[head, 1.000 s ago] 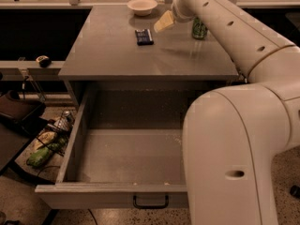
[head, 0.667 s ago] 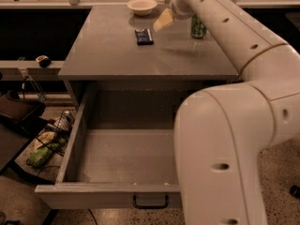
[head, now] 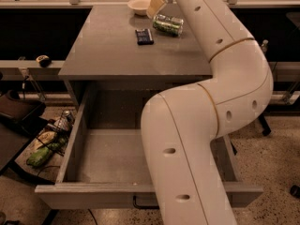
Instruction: Place rxbar blueberry into top drawer
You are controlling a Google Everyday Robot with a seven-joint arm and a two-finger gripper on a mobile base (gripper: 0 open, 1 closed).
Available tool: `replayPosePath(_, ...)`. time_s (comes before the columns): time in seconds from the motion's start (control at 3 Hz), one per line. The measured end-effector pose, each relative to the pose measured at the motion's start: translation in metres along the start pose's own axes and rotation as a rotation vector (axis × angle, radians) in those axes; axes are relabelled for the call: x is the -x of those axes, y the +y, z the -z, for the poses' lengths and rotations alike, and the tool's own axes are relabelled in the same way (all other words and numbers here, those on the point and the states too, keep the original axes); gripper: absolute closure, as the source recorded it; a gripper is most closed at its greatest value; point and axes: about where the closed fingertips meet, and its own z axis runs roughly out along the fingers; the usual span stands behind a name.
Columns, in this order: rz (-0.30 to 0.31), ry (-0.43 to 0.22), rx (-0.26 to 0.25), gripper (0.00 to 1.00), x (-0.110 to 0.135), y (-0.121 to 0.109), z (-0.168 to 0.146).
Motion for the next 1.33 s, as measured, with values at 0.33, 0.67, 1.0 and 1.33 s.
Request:
replayPosePath(0.33,-0.005,0.003,0.004,0.0,-0.001,0.002,-0.002)
replayPosePath(0.67,-0.01,0.006,0.008,0.0,-0.002,0.003,-0.003)
replayPosePath(1.0,-0.087,0.048,0.004,0.0,-0.007,0.013,-0.01)
replayPosePath(1.33,-0.198,0.086,-0.048,0.0,-0.003,0.024,-0.012)
